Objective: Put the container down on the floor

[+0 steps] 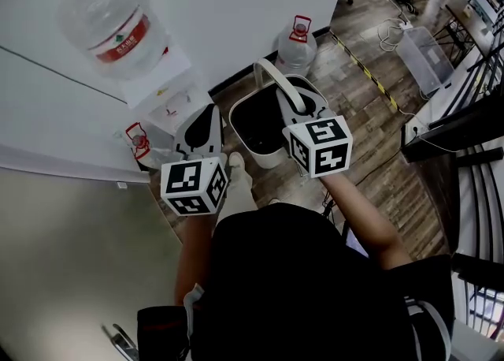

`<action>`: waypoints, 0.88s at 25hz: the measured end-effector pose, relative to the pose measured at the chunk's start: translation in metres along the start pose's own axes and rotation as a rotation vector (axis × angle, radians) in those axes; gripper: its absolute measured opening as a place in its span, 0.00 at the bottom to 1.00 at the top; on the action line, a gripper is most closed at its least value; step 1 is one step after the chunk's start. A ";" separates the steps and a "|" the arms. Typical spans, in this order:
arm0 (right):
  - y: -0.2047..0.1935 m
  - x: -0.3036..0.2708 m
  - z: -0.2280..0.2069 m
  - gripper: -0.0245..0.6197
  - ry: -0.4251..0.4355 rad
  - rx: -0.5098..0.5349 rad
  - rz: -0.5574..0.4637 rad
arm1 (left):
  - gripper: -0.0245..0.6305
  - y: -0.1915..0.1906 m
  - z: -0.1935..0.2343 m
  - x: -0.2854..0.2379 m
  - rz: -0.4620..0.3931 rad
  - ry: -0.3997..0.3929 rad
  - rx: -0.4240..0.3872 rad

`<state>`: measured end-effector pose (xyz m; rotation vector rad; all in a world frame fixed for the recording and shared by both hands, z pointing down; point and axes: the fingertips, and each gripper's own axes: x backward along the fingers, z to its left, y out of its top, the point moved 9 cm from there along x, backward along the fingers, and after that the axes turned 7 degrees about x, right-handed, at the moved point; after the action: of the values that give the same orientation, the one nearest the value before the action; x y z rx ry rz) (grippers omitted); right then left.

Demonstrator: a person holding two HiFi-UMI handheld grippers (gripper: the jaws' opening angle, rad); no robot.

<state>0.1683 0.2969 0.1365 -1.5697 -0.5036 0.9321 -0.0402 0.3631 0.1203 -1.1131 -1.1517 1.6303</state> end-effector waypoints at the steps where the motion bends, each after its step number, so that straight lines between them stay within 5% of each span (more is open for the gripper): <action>1: 0.001 -0.006 -0.002 0.08 0.000 -0.001 0.001 | 0.06 0.002 0.003 -0.005 0.000 -0.001 0.001; 22: 0.057 -0.187 -0.032 0.08 -0.052 -0.022 0.070 | 0.06 0.052 0.130 -0.151 0.067 -0.072 0.043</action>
<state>0.0738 0.1224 0.1356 -1.5947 -0.4995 1.0266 -0.1317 0.1786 0.1244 -1.0840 -1.1300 1.7514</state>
